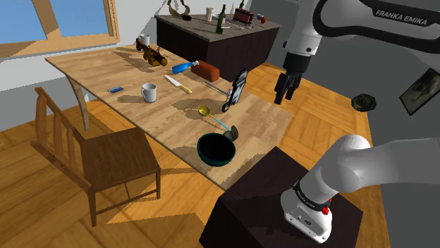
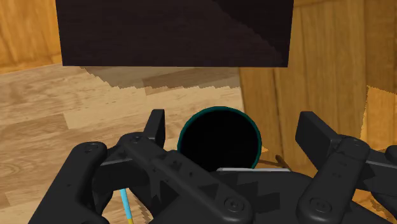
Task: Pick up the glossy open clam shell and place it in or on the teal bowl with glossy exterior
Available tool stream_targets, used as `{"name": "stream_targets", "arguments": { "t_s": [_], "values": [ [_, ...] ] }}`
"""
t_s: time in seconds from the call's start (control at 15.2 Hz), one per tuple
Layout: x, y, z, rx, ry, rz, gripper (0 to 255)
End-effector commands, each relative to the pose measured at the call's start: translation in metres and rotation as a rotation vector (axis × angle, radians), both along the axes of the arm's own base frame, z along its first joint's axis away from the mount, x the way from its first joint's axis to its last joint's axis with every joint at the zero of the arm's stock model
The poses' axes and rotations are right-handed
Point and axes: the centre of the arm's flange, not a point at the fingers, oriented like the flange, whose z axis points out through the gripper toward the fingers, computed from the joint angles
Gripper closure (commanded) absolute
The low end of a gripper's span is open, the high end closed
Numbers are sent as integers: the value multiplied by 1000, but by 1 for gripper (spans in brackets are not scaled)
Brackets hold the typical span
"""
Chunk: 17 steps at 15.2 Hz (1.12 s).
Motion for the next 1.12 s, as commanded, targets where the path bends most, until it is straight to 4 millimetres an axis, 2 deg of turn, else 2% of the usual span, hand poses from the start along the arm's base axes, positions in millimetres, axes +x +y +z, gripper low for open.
{"name": "stream_targets", "arguments": {
  "t_s": [0.0, 1.06],
  "values": [
    [0, 0, 0, 0, 0, 0, 0],
    [62, -59, -185, 36, -121, -265, 0]
  ]
}}
